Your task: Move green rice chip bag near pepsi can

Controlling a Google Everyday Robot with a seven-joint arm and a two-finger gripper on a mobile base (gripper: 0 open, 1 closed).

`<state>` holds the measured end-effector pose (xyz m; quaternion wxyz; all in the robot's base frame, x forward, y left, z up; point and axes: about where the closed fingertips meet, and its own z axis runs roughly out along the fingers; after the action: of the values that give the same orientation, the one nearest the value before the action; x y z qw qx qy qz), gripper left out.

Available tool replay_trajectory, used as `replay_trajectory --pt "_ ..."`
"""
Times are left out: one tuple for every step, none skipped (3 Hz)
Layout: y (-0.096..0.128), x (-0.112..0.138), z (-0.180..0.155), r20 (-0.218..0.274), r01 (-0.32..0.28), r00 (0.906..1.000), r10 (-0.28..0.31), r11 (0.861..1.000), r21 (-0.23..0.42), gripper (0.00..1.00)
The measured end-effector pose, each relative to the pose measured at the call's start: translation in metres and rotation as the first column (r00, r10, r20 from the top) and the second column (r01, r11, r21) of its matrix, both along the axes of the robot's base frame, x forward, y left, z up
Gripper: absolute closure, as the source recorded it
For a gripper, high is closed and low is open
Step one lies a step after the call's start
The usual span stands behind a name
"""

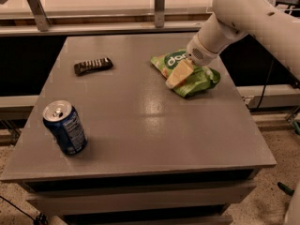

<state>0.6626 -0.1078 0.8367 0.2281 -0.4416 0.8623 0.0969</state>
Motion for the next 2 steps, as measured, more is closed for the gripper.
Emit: replay_trajectory --pt "0.019 -0.011 0.011 -0.018 -0.102 0.9946 0.102 0.994 -0.038 0.65" --pt "0.041 -0.026 0.03 -0.024 -0.221 0.9752 0.22 0.973 -0.064 0.87"
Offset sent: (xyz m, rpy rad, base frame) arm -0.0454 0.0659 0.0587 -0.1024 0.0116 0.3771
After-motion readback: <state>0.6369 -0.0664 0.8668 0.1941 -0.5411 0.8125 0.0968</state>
